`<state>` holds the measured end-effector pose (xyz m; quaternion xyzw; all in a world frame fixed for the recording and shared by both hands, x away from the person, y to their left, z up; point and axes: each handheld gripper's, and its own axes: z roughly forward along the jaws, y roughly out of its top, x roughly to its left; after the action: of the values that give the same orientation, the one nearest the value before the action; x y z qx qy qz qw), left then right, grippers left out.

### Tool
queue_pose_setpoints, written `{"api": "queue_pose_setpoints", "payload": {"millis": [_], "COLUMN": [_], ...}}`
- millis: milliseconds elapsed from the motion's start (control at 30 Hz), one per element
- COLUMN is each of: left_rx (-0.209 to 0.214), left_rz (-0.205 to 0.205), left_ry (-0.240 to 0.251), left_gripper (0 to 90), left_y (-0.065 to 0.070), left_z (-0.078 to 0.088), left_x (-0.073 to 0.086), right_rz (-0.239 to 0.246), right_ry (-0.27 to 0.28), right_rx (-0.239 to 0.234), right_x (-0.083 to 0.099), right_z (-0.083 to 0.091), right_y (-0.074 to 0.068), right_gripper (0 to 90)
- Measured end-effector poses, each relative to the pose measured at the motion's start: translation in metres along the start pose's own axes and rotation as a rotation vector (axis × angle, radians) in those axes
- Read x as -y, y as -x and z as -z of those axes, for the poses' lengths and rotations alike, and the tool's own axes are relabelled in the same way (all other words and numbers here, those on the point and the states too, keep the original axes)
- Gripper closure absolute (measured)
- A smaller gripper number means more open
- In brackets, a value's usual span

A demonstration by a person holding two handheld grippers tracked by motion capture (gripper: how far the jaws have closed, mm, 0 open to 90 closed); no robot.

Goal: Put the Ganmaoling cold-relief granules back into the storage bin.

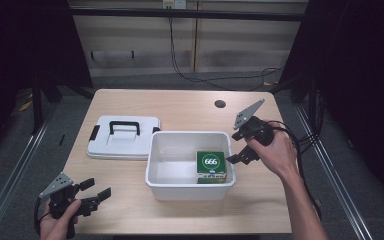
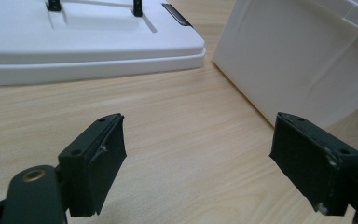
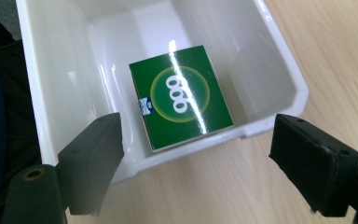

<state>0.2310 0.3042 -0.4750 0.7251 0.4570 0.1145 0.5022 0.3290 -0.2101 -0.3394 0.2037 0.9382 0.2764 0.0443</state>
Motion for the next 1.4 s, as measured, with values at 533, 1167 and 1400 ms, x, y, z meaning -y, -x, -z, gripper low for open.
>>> {"api": "queue_pose_setpoints", "payload": {"millis": [533,1167,1400], "left_rx": [0.000,-0.001,-0.001], "left_rz": [0.003,-0.003,0.001], "left_ry": [0.000,-0.003,-0.004], "left_gripper": [17.4,17.3,17.3], "left_y": [0.001,0.001,0.000], "left_z": [0.000,0.000,0.000], "left_x": [0.000,0.000,0.000], "right_rz": [-0.070,-0.203,-0.228], "right_ry": [0.091,0.179,0.191], "right_rx": [0.045,0.095,0.113], "right_x": [0.048,0.119,0.136], "right_z": [0.012,-0.011,-0.023], "right_y": [-0.002,-0.012,-0.015], "right_gripper": [16.3,16.3,16.3]}}
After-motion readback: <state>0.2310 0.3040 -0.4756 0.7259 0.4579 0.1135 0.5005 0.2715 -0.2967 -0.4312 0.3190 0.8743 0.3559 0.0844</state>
